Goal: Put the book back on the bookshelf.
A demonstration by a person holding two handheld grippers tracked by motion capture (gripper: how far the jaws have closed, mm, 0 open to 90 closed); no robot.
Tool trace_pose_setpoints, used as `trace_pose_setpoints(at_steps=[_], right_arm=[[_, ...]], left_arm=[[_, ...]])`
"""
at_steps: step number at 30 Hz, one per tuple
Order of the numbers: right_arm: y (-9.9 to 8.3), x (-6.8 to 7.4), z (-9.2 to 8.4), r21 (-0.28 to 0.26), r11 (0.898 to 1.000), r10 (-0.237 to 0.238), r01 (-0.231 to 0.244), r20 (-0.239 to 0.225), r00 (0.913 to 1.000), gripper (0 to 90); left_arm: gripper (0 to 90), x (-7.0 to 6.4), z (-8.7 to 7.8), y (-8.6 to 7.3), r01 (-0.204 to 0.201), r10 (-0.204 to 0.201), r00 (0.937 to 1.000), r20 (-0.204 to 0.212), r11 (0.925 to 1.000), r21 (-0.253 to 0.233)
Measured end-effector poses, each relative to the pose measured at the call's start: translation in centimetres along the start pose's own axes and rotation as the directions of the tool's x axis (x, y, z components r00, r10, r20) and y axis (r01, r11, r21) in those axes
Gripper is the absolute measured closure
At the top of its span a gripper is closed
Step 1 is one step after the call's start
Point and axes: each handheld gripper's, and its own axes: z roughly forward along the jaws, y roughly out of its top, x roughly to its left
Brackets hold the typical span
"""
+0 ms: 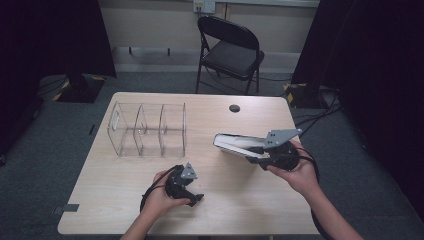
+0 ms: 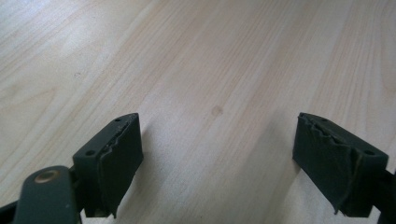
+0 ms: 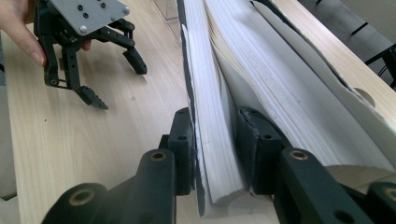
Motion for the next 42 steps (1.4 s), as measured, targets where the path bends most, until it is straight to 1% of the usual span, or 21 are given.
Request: trace_pose_setpoints(at_steps=[1,3,4,5,6,9,11,12,13,16,21,22,23,26,28,29,30,33,35,36,42], right_arm=[[0.0,0.0,0.0,0.005,1.0,0.008,-0.008,-0.002,1.0,67.8],[0.1,0.0,-0.1,0.006,1.0,0.011,-0.011,-0.008,0.9999,67.8],[0.2,0.0,-0.1,0.007,1.0,0.009,-0.009,-0.011,0.9999,67.8],[0.3,0.1,-0.2,0.01,1.0,0.01,-0.01,-0.015,0.9998,67.8],[0.3,0.2,-0.3,0.016,1.0,0.02,-0.02,-0.019,0.9996,67.8],[0.5,0.0,-0.5,0.009,1.0,0.026,-0.026,-0.034,0.9991,68.4],[0.6,0.0,-0.7,0.009,0.999,0.031,-0.031,-0.043,0.9986,68.9],[0.6,0.0,-0.9,0.009,0.999,0.031,-0.03,-0.046,0.9985,69.2],[0.7,-0.1,-1.0,0.007,0.999,0.043,-0.042,-0.058,0.9974,69.2],[0.8,-0.3,-1.3,0.009,0.998,0.059,-0.058,-0.075,0.9955,70.1],[1.2,-0.6,-1.7,0.022,0.999,0.05,-0.049,-0.073,0.9961,72.2],[1.3,-0.6,-1.7,0.028,0.999,0.024,-0.023,-0.053,0.9983,73.2],[1.6,-0.3,-1.8,0.045,0.999,0.004,-0.003,-0.028,0.9996,73.6],[2.2,-0.2,-1.7,0.088,0.996,-0.023,0.024,-0.009,0.9997,74.1],[2.6,-0.2,-1.6,0.115,0.993,-0.039,0.039,-0.003,0.9992,74.3],[2.8,-0.2,-1.6,0.127,0.991,-0.047,0.047,-0.005,0.9989,74.3],[2.9,-0.3,-1.6,0.141,0.989,-0.051,0.051,-0.002,0.9987,74.3],[3.2,-0.4,-1.5,0.165,0.984,-0.068,0.066,0.003,0.9977,74.9],[3.3,-0.5,-1.5,0.177,0.983,-0.052,0.051,0.001,0.9986,75.0],[3.4,-0.5,-1.5,0.19,0.98,-0.063,0.059,0.01,0.998,75.3],[3.8,-0.9,-1.4,0.208,0.977,-0.05,0.056,-0.032,0.9982,75.6]], left_arm=[[14.7,0.1,-0.1,0.0,-0.016,0.016,0.9999,-0.006,0.9998,0.012],[13.8,0.2,0.0,-0.2,-0.021,0.021,0.9998,0.004,0.9996,-0.016],[13.1,0.2,0.1,-0.4,-0.003,0.004,1.0,0.008,0.9993,-0.037],[12.3,0.3,0.1,-0.4,-0.02,0.02,0.9997,0.009,0.9994,-0.03],[11.9,0.3,0.1,-0.6,-0.01,0.011,0.9998,0.014,0.9986,-0.052],[11.2,0.4,0.2,-0.7,-0.012,0.013,0.9998,0.014,0.9981,-0.061],[11.2,0.5,0.1,-0.8,-0.029,0.03,0.9995,0.012,0.9981,-0.055],[11.0,0.5,0.1,-0.8,-0.029,0.03,0.9995,0.012,0.9979,-0.057],[10.6,0.4,0.2,-0.9,-0.01,0.011,0.9998,0.015,0.9969,-0.077],[9.4,0.6,0.2,-1.0,-0.023,0.024,0.9996,0.016,0.9967,-0.078],[9.0,0.5,0.2,-1.1,-0.021,0.022,0.9997,0.014,0.9966,-0.079],[8.9,0.5,0.2,-1.1,-0.021,0.022,0.9997,0.015,0.9965,-0.081],[8.9,0.5,0.2,-1.1,-0.021,0.023,0.9996,0.014,0.9964,-0.082],[8.6,0.4,0.2,-1.1,-0.014,0.015,0.9998,0.013,0.9963,-0.085],[8.5,0.4,0.2,-1.1,-0.016,0.017,0.9998,0.011,0.996,-0.088],[8.5,0.4,0.3,-1.1,-0.004,0.005,0.9999,0.011,0.9953,-0.097],[8.4,0.4,0.2,-1.1,-0.016,0.017,0.9998,0.011,0.9962,-0.086],[8.4,0.5,0.2,-1.1,-0.018,0.019,0.9997,0.013,0.9961,-0.086],[8.4,0.4,0.2,-1.1,-0.016,0.017,0.9998,0.013,0.9961,-0.087],[8.4,0.5,0.2,-1.1,-0.019,0.02,0.9997,0.013,0.9962,-0.085],[8.2,0.4,0.2,-1.1,-0.009,0.01,0.9999,0.014,0.9961,-0.088]])
